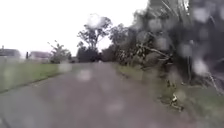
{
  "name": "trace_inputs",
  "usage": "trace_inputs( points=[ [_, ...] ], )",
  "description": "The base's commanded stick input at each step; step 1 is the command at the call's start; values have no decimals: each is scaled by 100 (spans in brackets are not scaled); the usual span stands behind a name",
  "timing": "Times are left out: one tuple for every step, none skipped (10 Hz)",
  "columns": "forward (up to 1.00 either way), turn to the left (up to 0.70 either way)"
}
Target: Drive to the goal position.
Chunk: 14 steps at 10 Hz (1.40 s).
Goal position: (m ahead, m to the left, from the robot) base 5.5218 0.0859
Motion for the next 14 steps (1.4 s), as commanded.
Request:
trace_inputs(
  points=[
    [100, 0],
    [100, 0],
    [100, 0],
    [100, 0],
    [100, 0],
    [100, 0],
    [100, 0],
    [100, 0],
    [100, 0],
    [100, 0],
    [100, 0],
    [100, 0],
    [100, 0],
    [100, 0]
  ],
)
